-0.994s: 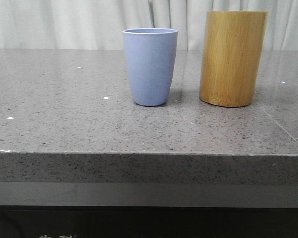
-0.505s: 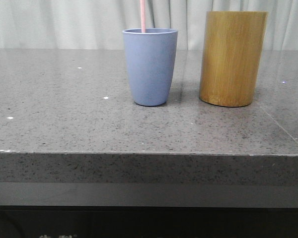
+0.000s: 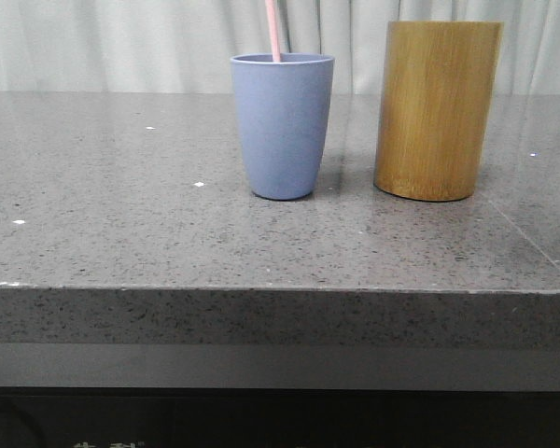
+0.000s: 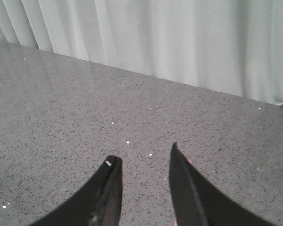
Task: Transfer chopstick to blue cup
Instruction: 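Carry the pink chopstick over the blue cup and lower it inside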
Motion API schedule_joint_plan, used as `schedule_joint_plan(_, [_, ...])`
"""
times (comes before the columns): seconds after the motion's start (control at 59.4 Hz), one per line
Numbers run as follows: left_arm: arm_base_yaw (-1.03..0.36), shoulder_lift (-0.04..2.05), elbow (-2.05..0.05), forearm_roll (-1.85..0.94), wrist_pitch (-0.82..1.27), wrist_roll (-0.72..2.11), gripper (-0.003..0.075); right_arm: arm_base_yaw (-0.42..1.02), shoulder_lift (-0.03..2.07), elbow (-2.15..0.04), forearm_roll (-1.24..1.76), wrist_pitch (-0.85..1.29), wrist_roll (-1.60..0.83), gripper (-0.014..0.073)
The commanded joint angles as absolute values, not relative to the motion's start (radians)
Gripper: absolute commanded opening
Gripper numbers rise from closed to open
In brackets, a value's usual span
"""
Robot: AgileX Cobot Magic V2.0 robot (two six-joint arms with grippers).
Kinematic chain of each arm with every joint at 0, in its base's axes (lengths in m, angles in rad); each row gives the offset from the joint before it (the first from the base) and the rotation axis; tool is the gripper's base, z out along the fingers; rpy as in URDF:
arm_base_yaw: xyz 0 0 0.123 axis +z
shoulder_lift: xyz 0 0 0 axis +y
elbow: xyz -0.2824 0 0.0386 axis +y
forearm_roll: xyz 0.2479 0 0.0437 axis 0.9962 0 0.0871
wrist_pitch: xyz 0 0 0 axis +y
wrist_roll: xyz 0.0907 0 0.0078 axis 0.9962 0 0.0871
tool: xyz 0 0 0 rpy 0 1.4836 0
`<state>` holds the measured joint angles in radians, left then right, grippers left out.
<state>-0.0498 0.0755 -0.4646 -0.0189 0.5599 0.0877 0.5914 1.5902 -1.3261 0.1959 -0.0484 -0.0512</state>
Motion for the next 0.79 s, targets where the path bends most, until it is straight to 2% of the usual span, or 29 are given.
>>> schedule_joint_plan(0.0, [-0.047, 0.090, -0.489, -0.024, 0.478, 0.088, -0.0019, 0.583, 1.506, -1.360, 0.187, -0.135, -0.054, 0.0286])
schedule_joint_plan(0.152, [-0.047, 0.090, -0.489, -0.024, 0.478, 0.088, -0.0019, 0.573, 1.431, -1.360, 0.187, -0.107, -0.054, 0.0258])
schedule_joint_plan(0.337, [-0.047, 0.090, -0.489, -0.024, 0.478, 0.088, -0.0019, 0.569, 1.371, -1.360, 0.179, -0.030, -0.054, -0.0013])
schedule_joint_plan(0.421, [-0.047, 0.090, -0.489, -0.024, 0.478, 0.088, -0.0019, 0.547, 1.338, -1.364, 0.159, 0.023, -0.054, -0.0074])
schedule_joint_plan(0.775, [-0.047, 0.090, -0.489, -0.024, 0.478, 0.088, -0.0019, 0.232, 1.172, -1.405, 0.101, 0.424, -0.054, -0.0082])
